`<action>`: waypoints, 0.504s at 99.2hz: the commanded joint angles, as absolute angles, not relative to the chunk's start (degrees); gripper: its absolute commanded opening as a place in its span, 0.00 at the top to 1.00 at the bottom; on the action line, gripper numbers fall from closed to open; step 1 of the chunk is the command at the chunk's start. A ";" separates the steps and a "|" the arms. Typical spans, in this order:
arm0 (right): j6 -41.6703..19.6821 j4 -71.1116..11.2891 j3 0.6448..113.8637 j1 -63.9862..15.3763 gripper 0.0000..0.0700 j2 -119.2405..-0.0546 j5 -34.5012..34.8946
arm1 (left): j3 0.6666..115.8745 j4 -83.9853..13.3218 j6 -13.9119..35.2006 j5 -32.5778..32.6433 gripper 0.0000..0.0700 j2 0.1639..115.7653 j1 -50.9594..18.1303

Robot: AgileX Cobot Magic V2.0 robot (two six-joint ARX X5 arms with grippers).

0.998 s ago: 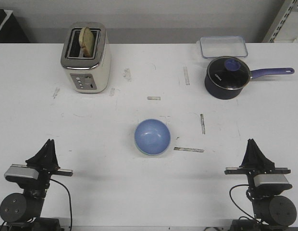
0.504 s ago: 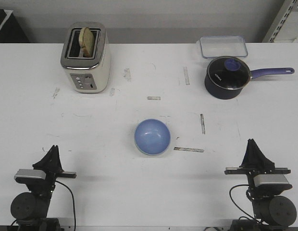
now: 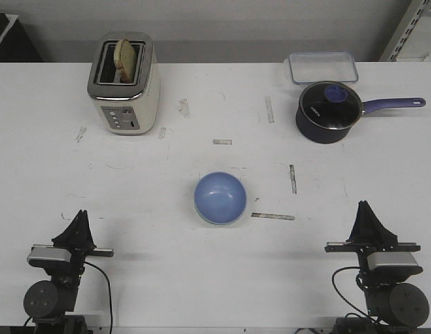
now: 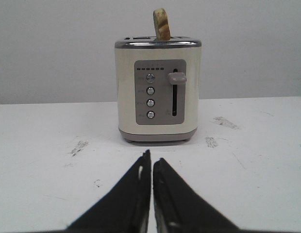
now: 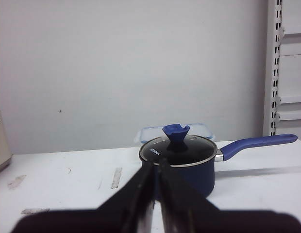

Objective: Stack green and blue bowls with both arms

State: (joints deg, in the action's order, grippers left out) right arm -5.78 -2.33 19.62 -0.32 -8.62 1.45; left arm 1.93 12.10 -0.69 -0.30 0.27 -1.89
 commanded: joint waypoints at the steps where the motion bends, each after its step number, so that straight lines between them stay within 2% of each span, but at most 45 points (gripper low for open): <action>1: -5.96 -1.65 19.66 -0.36 0.99 -8.58 1.48 | 0.71 12.03 -0.69 -0.38 1.00 0.19 -1.78; 33: -5.96 -1.65 19.66 -0.36 0.99 -8.58 1.45 | 0.71 11.70 -0.71 3.42 1.00 0.19 -1.78; 50: -5.98 -1.65 19.66 -0.36 0.99 -8.58 1.48 | 0.71 11.49 -0.71 3.01 1.00 0.19 -1.78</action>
